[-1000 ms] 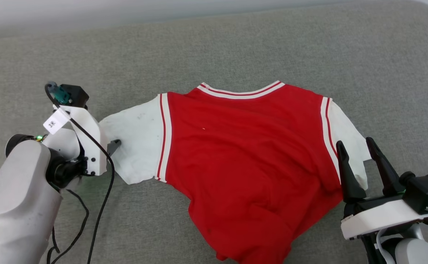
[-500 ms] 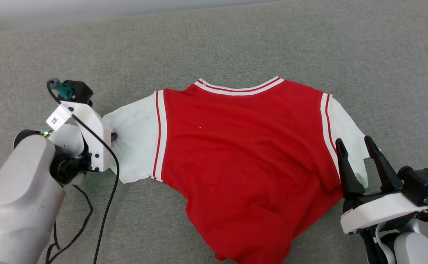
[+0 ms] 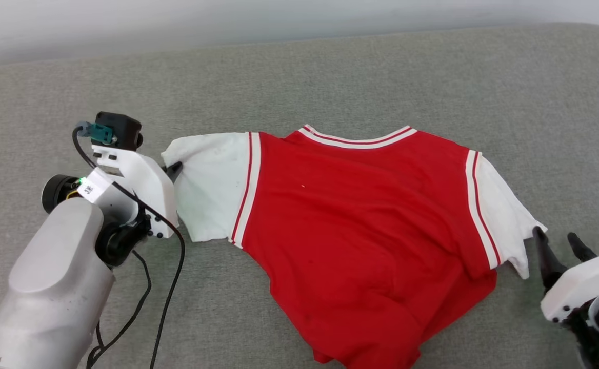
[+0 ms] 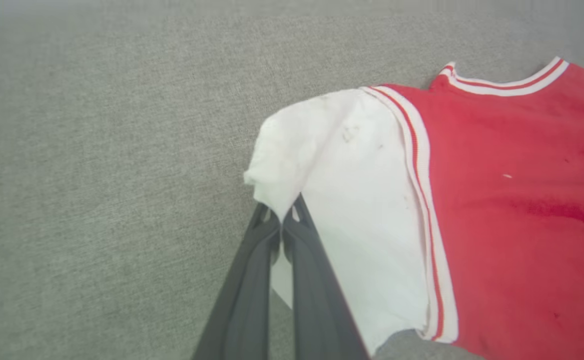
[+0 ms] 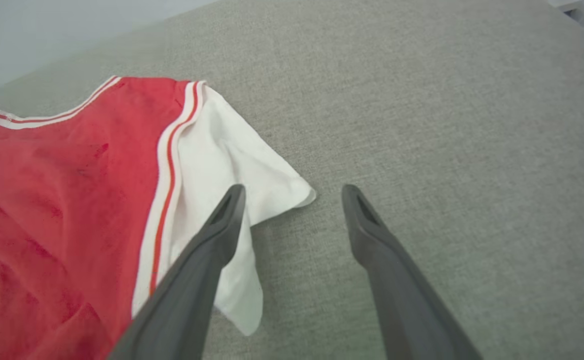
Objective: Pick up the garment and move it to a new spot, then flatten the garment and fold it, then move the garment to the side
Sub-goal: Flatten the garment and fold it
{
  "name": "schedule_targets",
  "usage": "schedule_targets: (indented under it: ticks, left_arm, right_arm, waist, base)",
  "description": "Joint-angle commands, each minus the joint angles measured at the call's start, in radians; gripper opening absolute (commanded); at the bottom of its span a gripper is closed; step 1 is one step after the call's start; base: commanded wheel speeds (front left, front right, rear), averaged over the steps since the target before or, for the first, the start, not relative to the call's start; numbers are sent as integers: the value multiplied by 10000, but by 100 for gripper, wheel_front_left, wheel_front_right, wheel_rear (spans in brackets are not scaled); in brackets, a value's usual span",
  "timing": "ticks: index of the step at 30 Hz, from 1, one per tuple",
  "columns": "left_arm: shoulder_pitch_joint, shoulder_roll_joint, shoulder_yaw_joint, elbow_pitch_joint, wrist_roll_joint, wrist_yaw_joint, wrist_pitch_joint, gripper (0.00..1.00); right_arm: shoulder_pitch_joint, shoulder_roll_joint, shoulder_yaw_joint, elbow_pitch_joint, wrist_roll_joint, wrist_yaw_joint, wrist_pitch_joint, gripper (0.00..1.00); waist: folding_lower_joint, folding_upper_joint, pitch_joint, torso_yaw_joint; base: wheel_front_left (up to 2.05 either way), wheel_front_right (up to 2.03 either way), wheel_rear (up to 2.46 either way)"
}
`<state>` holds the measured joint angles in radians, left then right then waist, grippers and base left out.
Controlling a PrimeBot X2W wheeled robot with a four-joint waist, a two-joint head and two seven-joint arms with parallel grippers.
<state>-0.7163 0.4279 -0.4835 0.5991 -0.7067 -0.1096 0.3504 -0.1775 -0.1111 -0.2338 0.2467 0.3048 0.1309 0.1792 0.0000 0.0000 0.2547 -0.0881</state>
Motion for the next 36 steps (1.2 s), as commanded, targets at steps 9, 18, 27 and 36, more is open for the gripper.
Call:
schedule_targets:
  ticks: [9, 18, 27, 36]
  left_arm:
    - [234, -12, -170, -1576, 308, 257, -309, 0]
    - [416, 153, -269, -2813, 406, 471, -273, 0]
    - [552, 355, -300, -3089, 374, 532, -164, 0]
    - [-45, 426, 60, -2896, 880, 1074, -1144, 0]
  right_arm:
    - [-1511, -1426, 553, 1022, 343, -3, 3032, 100]
    - [-1910, -2046, 2114, 2289, 931, -1, 5653, 83]
    - [-2188, -1992, 2473, 2787, 1374, -3, 5832, 0]
    - [-3406, -2800, 2242, 1555, 489, -4, 4103, 0]
  waist:
    - [0, 0, -17, 554]
    - [0, 0, 271, 877]
    - [0, 0, 381, 906]
    - [0, 0, -271, 866]
  base:
    - [0, 0, 0]
    - [0, 0, 0]
    - [0, 0, 0]
    - [0, 0, 0]
